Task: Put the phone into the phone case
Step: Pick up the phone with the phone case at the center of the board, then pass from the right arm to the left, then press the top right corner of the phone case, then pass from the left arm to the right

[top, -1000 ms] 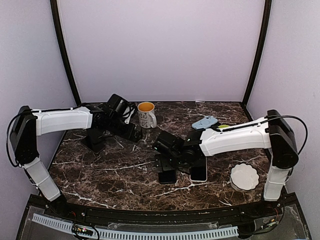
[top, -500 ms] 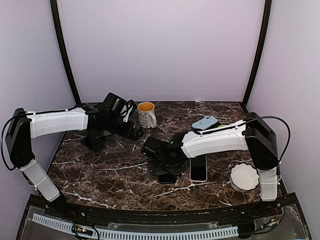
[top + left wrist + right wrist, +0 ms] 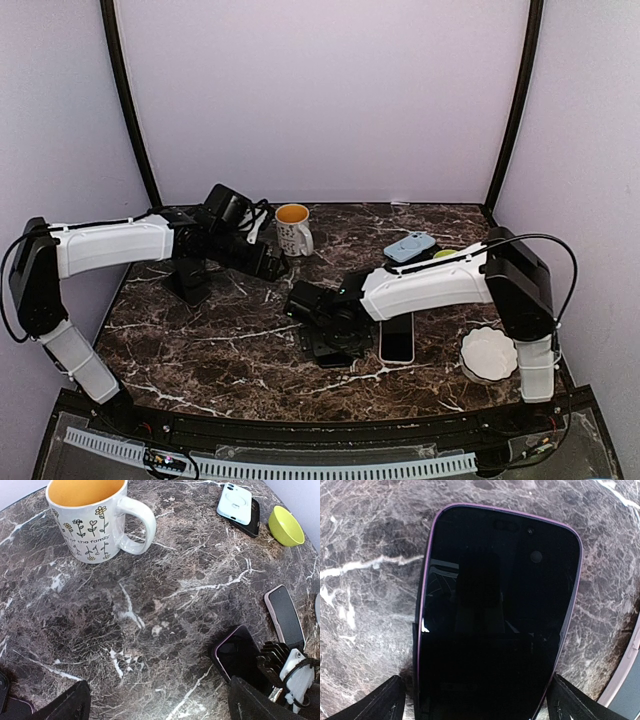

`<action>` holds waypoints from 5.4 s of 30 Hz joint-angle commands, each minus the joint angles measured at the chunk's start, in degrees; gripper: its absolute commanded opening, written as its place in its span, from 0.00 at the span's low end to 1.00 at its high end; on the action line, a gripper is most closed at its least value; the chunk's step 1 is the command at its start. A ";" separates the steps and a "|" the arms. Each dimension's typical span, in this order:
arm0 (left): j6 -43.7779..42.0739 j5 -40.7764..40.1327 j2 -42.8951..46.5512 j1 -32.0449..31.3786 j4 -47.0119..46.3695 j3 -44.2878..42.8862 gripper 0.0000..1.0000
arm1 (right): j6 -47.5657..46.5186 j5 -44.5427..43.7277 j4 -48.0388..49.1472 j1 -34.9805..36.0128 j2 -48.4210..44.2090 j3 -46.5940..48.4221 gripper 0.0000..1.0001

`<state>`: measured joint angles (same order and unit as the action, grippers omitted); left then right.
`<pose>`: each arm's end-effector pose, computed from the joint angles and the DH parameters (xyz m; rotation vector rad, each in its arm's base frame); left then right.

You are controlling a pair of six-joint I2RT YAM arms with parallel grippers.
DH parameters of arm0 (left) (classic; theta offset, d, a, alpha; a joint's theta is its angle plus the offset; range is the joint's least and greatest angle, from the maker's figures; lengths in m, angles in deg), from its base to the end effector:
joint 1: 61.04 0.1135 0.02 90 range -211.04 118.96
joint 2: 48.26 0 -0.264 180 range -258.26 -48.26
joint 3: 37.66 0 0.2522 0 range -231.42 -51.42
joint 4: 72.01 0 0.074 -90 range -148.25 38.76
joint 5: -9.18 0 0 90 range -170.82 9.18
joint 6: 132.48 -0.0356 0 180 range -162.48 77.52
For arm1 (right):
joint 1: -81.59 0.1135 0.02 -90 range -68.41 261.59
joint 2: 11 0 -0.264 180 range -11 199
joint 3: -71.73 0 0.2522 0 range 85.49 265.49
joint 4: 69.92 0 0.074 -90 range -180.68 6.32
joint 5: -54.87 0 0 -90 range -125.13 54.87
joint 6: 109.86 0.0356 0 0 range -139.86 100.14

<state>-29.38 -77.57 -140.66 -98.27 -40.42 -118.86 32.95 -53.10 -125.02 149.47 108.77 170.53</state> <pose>0.2845 -0.2187 0.2539 0.5244 2.3127 -0.5015 0.1655 0.3780 0.1477 -0.3079 2.7328 0.0768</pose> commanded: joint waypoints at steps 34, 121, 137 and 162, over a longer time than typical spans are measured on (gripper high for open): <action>17.25 33.97 11.79 2.87 -37.83 16.90 0.99 | -19.45 -29.07 32.56 6.54 -21.52 -13.89 0.38; 4.90 59.94 20.59 -7.75 -53.15 23.37 0.00 | -38.15 23.69 44.36 -0.47 -48.29 -23.93 0.31; 8.52 52.64 21.61 -7.90 -57.61 24.88 0.00 | -36.92 27.54 44.94 -1.53 -47.63 -23.95 0.51; 11.70 53.85 20.73 -7.74 -58.94 24.08 0.28 | -34.97 36.25 48.69 -2.12 -47.82 -28.53 0.00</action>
<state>-18.71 -24.57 -120.25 -105.94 -97.29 -92.72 -2.13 -18.61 -81.02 147.63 62.39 141.46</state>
